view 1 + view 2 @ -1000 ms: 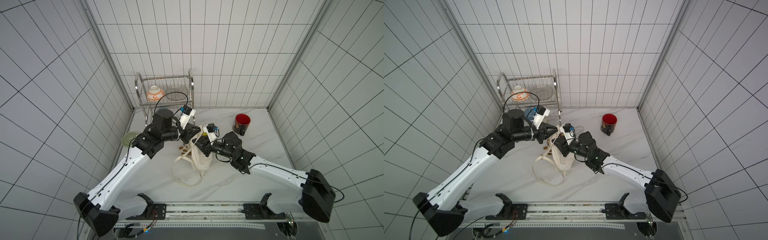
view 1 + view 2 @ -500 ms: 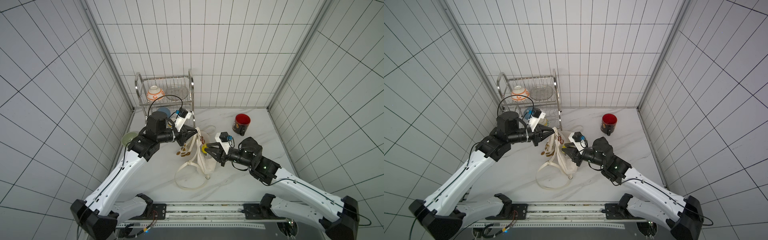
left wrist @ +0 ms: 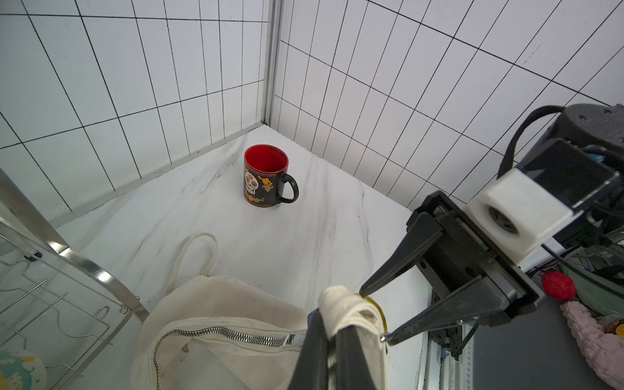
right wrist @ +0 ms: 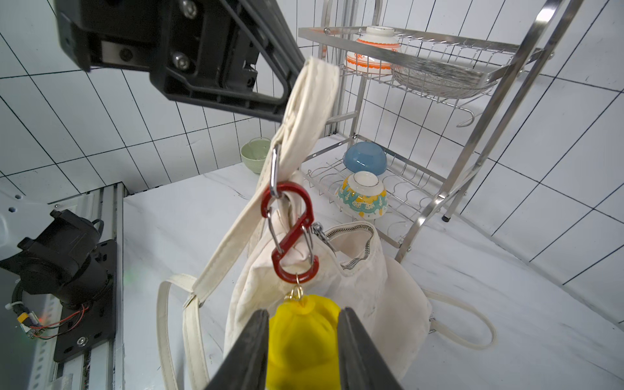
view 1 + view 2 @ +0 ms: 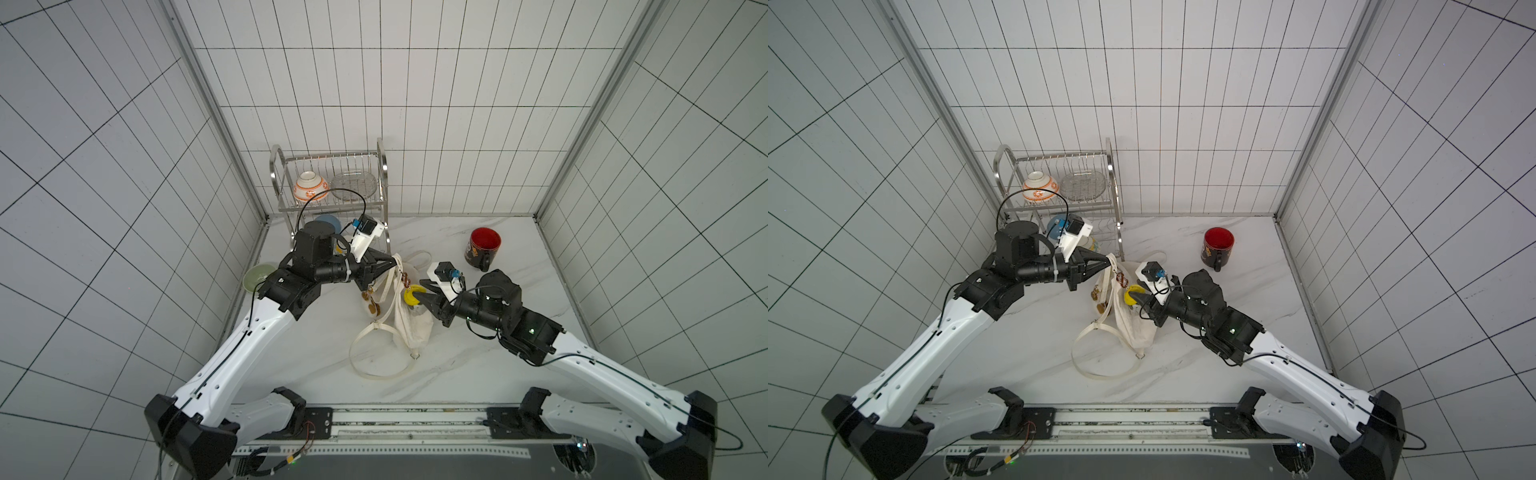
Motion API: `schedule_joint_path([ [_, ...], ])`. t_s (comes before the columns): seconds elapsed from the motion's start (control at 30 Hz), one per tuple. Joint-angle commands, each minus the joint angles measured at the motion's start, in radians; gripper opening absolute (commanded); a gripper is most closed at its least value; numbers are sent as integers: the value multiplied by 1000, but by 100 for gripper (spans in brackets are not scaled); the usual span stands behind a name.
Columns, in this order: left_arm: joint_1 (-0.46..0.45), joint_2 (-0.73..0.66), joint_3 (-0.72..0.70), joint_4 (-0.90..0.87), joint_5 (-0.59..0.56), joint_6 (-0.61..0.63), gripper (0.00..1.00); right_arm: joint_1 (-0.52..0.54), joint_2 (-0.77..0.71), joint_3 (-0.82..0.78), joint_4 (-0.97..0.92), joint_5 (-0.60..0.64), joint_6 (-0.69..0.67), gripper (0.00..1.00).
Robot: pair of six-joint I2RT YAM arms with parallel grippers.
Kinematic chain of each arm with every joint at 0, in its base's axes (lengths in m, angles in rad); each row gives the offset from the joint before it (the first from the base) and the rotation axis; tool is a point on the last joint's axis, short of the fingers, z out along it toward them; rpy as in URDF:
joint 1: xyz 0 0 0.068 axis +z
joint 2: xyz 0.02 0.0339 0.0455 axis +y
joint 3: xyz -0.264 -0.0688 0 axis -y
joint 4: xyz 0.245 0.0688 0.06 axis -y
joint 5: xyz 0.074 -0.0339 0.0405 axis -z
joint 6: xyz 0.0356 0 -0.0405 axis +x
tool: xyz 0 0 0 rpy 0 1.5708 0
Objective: Remove the decoration from the bag
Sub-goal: Remove the decoration item from the bag.
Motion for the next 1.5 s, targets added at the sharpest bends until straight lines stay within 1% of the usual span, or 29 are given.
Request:
schedule_joint_path([
  [0.0, 4, 2, 16, 68, 19, -11, 0, 9, 29, 35, 98, -8, 52, 38],
  [0.17, 4, -1, 11, 78, 23, -17, 0, 9, 61, 41, 152, 27, 92, 39],
  [0.33, 2, -4, 0, 87, 23, -9, 0, 14, 85, 55, 193, 8, 117, 39],
  [0.57, 3, -8, -3, 87, 14, -3, 0, 19, 91, 60, 189, 12, 129, 39],
  [0.7, 3, -9, -5, 87, 21, -5, 0, 24, 89, 51, 199, 37, 134, 35],
  [0.9, 3, -12, -9, 89, 32, -4, 0, 24, 93, 50, 224, 33, 143, 32],
  [1.1, 3, -14, -7, 89, 35, -5, 0, 23, 96, 48, 212, 21, 142, 26],
  [1.17, 3, -15, -7, 88, 35, -6, 0, 23, 95, 46, 205, 19, 136, 26],
  [1.47, 2, -24, -3, 83, 43, 0, 0, 23, 84, 29, 185, 36, 122, 19],
])
